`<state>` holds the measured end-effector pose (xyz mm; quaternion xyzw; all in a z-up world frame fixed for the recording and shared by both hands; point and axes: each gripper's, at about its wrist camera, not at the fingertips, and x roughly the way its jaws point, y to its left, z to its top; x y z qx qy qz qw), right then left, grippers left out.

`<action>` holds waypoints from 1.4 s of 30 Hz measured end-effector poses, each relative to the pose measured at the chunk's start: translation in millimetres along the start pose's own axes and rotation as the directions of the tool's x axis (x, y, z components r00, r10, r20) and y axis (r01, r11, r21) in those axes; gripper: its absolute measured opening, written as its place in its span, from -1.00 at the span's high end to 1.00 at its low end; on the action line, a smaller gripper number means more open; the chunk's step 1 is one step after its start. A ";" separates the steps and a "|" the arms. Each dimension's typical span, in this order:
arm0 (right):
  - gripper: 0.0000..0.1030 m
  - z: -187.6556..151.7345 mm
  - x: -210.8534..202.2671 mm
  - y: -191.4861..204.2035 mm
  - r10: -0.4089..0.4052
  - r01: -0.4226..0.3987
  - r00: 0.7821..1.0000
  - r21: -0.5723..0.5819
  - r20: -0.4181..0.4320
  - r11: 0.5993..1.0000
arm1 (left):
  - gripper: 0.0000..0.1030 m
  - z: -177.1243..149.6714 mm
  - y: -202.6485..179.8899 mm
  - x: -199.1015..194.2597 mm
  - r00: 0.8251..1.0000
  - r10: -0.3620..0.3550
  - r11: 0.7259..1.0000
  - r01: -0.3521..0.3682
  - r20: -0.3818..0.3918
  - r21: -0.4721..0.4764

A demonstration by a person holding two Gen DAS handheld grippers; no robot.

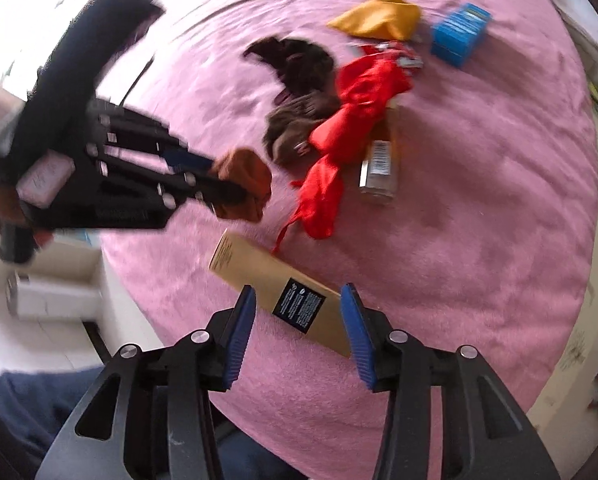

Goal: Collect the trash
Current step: 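Grasp the gold L'Oréal box with the right tool while the left holds the glove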

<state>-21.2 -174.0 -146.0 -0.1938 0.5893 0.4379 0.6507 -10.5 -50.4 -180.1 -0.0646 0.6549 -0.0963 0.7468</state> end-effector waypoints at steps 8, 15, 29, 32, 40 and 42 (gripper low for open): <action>0.10 -3.9 31.3 32.8 -0.110 0.085 0.992 -0.312 -0.065 0.946 | 0.58 -22.4 16.4 -11.7 1.000 0.011 0.996 -0.010 0.012 -0.091; 0.04 3.0 47.2 32.8 -0.154 0.110 0.985 -0.389 -0.082 0.914 | 0.58 -33.7 20.2 -10.5 1.000 0.004 0.986 0.000 0.022 -0.165; -0.12 24.2 64.3 17.9 -0.093 0.053 0.991 -0.343 -0.099 0.938 | 0.58 -40.8 24.6 -7.0 0.999 0.005 0.968 0.005 0.039 -0.252; -0.18 23.4 65.5 15.0 -0.091 0.048 0.991 -0.361 -0.103 0.931 | 0.58 -40.3 25.7 -8.1 0.999 0.005 0.966 0.004 0.038 -0.258; -0.23 17.7 70.0 18.0 -0.126 0.069 0.985 -0.405 -0.115 0.912 | 0.58 -35.3 25.1 -7.2 1.000 0.005 0.965 0.003 0.031 -0.263; -0.19 14.0 77.6 20.1 -0.157 0.090 0.980 -0.432 -0.121 0.897 | 0.58 -34.9 26.0 -6.9 1.000 0.003 0.964 0.005 0.031 -0.268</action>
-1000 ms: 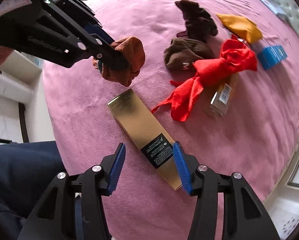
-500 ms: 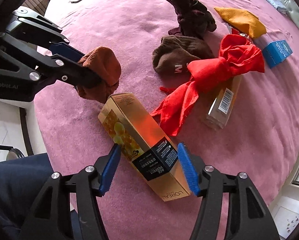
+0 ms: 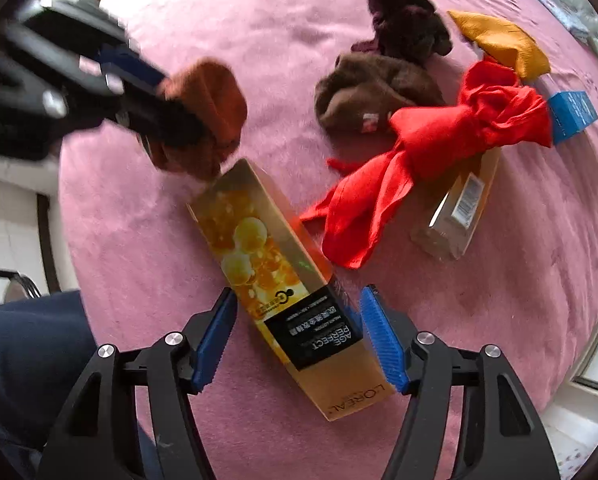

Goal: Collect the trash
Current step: 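Grasp the gold L'Oréal box with the right tool while the left holds the glove, then carry glove and box over the yellow bin and open both tools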

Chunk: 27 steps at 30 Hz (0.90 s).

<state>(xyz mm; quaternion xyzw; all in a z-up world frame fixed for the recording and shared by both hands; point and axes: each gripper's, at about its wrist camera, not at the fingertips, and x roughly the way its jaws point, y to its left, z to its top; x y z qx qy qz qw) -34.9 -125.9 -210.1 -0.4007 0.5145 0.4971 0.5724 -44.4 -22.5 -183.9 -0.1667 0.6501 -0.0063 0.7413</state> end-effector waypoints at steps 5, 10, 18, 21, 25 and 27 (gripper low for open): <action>0.01 -2.0 -2.1 -5.1 0.016 -0.017 1.000 0.053 0.022 0.998 | 0.58 0.6 1.0 -2.5 1.000 -0.010 1.000 0.010 0.006 -0.003; 0.11 -8.1 -13.7 -27.2 0.052 -0.060 0.997 0.173 0.052 0.983 | 0.58 3.9 -2.0 -6.7 1.000 -0.020 1.000 0.020 0.011 0.004; 0.14 -28.5 -45.4 -60.8 0.048 -0.091 0.990 0.342 0.132 0.935 | 0.58 21.2 -38.8 -10.5 0.999 -0.040 0.997 0.039 0.012 0.073; 0.14 -46.4 -59.7 -79.9 0.040 -0.108 0.986 0.435 0.163 0.894 | 0.58 33.6 -62.4 -7.7 0.998 -0.056 0.993 0.055 0.007 0.103; 0.14 -73.0 -78.9 -104.0 0.021 -0.133 0.978 0.543 0.208 0.829 | 0.58 52.0 -102.0 -0.2 0.997 -0.074 0.984 0.074 -0.002 0.165; 0.14 -86.7 -85.2 -107.5 0.005 -0.136 0.975 0.580 0.221 0.804 | 0.58 62.3 -125.8 4.4 0.996 -0.083 0.976 0.084 -0.009 0.202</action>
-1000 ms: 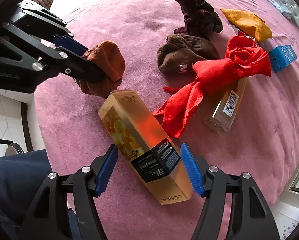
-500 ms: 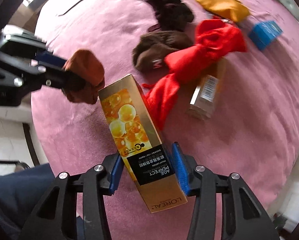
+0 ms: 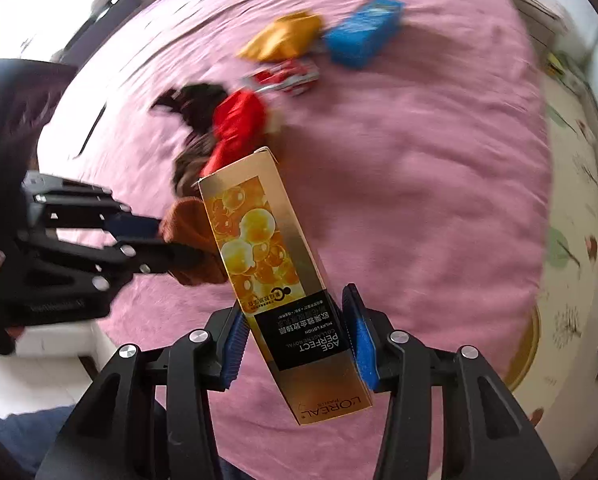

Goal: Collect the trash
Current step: 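Carry glove and box over the yellow bin and open both tools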

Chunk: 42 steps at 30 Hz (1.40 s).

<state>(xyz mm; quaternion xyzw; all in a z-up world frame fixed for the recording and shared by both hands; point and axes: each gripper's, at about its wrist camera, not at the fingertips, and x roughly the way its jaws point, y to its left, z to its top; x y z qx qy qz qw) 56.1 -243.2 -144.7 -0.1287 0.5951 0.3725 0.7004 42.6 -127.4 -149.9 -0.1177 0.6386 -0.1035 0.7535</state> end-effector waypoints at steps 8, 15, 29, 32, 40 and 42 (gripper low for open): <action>0.14 -21.9 -49.0 -83.8 -0.041 0.026 0.996 0.180 0.080 0.983 | 0.58 50.9 -73.6 25.1 0.999 -0.038 0.991 0.040 -0.025 0.126; 0.14 -57.5 -83.1 -155.9 -0.088 0.038 0.988 0.349 0.130 0.937 | 0.58 86.4 -144.8 53.6 0.996 -0.071 0.967 0.084 -0.063 0.241; 0.13 -132.8 -127.2 -271.2 -0.178 0.026 0.968 0.634 0.178 0.773 | 0.58 123.1 -262.9 115.0 0.982 -0.101 0.903 0.159 -0.162 0.399; 0.13 -143.7 -130.1 -288.3 -0.199 0.033 0.964 0.663 0.177 0.748 | 0.58 127.8 -287.0 125.8 0.980 -0.094 0.880 0.163 -0.174 0.445; -0.04 -169.2 -146.5 -322.3 -0.237 0.011 0.949 0.729 0.209 0.685 | 0.28 136.3 -332.1 147.1 0.971 -0.119 0.848 0.209 -0.209 0.487; -0.26 -175.6 -153.3 -327.0 -0.251 -0.003 0.940 0.742 0.230 0.670 | -0.06 136.4 -336.3 148.0 0.975 -0.102 0.845 0.190 -0.198 0.500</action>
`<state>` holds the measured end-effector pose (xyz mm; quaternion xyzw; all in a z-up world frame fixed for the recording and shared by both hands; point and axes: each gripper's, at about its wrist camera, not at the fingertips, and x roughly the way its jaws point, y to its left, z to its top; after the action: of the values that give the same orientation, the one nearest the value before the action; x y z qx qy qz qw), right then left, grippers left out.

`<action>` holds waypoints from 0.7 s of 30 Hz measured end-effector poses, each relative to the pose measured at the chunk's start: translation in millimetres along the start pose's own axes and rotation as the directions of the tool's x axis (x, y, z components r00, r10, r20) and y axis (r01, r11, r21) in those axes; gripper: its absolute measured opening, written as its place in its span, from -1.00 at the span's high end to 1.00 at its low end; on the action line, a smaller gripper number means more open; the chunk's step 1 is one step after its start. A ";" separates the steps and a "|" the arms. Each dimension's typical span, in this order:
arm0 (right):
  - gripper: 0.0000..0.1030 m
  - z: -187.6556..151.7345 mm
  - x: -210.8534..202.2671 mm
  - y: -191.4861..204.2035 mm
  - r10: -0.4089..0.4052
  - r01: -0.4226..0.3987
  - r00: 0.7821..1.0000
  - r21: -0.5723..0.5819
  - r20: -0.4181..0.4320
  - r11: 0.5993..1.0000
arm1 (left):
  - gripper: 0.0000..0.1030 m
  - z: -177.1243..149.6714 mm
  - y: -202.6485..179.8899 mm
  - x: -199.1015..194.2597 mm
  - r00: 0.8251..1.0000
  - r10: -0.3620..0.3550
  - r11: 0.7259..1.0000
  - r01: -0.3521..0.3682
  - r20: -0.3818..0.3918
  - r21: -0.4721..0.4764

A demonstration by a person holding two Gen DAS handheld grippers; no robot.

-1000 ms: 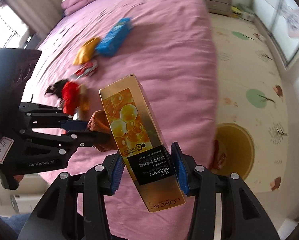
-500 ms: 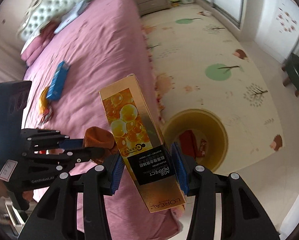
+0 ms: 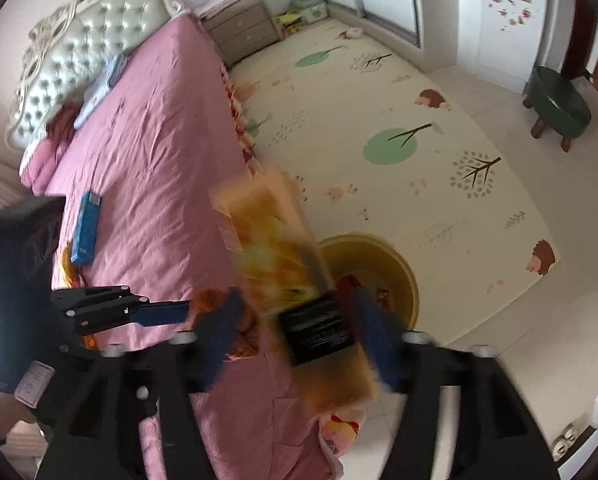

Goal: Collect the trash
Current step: 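Carry glove and box over the yellow bin and open both tools, then move both open tools back over the remaining clutter on the bed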

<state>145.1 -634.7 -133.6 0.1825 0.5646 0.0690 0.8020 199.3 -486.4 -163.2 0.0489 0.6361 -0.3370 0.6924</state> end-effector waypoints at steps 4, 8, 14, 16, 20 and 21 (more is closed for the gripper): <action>-0.21 1.5 -4.0 -9.2 -0.004 0.004 1.000 0.020 0.006 1.000 | -0.22 -4.6 -0.1 1.7 0.998 0.053 0.998 -0.053 -0.013 0.018; -0.17 0.2 -0.8 -5.3 -0.001 0.001 1.000 0.002 -0.013 1.000 | -0.26 -10.8 3.7 -4.8 0.997 0.077 0.997 -0.077 -0.008 0.016; -0.16 -4.6 2.9 16.0 0.018 -0.019 0.999 -0.035 -0.033 0.999 | -0.30 -25.0 14.4 -21.8 0.995 0.098 0.995 -0.098 0.015 -0.028; -0.16 -5.0 3.6 26.7 0.032 -0.034 0.999 -0.054 -0.037 0.998 | -0.30 -30.2 19.9 -29.7 0.994 0.103 0.994 -0.101 0.030 -0.051; -0.16 -5.1 5.0 50.4 0.048 -0.052 0.998 -0.099 -0.048 0.994 | -0.30 -40.6 29.3 -42.7 0.993 0.105 0.991 -0.100 0.055 -0.085; -0.16 -5.0 5.8 56.2 0.053 -0.059 0.997 -0.109 -0.053 0.992 | -0.30 -44.8 33.0 -47.2 0.992 0.110 0.990 -0.104 0.062 -0.094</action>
<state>147.8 -579.8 -119.3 0.1520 0.5743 0.1272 0.7943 180.5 -419.6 -140.3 0.0402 0.6238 -0.2714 0.7318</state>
